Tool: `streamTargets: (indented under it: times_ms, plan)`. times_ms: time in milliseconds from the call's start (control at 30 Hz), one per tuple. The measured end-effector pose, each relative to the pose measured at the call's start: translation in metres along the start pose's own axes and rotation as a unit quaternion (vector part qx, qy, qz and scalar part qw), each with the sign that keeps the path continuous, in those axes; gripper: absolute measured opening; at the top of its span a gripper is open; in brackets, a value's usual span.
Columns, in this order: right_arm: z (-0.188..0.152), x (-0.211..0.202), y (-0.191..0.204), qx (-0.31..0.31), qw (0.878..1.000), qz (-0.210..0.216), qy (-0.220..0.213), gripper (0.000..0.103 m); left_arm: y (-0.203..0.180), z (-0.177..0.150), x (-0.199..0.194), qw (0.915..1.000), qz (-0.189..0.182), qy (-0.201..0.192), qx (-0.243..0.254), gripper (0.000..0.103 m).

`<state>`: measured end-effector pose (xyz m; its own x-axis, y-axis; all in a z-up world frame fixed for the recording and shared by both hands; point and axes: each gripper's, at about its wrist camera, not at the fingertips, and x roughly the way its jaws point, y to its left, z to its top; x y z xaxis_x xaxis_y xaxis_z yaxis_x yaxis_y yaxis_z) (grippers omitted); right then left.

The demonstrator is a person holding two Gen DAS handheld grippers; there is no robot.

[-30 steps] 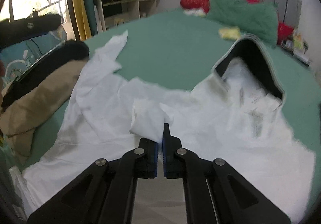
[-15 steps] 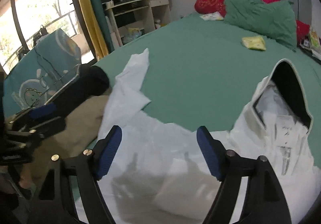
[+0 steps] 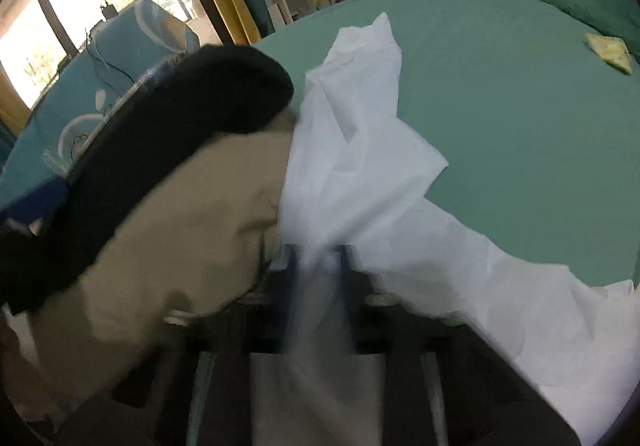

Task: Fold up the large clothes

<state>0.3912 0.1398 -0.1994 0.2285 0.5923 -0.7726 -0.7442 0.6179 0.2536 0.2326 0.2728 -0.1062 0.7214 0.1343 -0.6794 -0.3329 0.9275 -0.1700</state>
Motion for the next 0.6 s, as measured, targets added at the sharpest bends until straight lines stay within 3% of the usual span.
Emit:
streamTargets:
  times_ms: [167,267,367,400,433,467,567,600]
  plan:
    - [-0.026,-0.080,-0.043,0.065,0.995,-0.050,-0.052,0.002,-0.014,0.000,0.002,0.9998,-0.016,0.005,0.009,0.086]
    - [-0.074,-0.120,-0.066,0.102,0.989,-0.104,-0.028,0.002,-0.028,-0.004,0.005,0.9995,-0.019,0.009,0.022,0.086]
    - [-0.109,-0.132,-0.074,0.108,0.982,-0.152,0.010,0.004,-0.040,-0.011,0.011,0.9991,-0.020,0.019,0.033,0.086]
    - [-0.114,-0.136,-0.074,0.107,0.981,-0.158,0.019,0.010,-0.042,-0.013,0.013,0.9990,-0.018,0.022,0.036,0.086]
    - [-0.116,-0.139,-0.073,0.101,0.980,-0.171,0.021,0.023,-0.044,-0.016,0.014,0.9988,-0.016,0.024,0.038,0.086]
    - [-0.113,-0.145,-0.070,0.089,0.980,-0.180,0.011,0.027,-0.044,-0.018,0.014,0.9988,-0.014,0.024,0.040,0.086]
    - [-0.079,-0.149,-0.050,0.028,0.980,-0.195,-0.033,0.049,-0.039,-0.020,0.013,0.9992,-0.002,0.022,0.034,0.086]
    - [-0.066,-0.143,-0.043,0.008,0.979,-0.198,-0.040,0.063,-0.036,-0.019,0.013,0.9993,0.002,0.020,0.031,0.086]
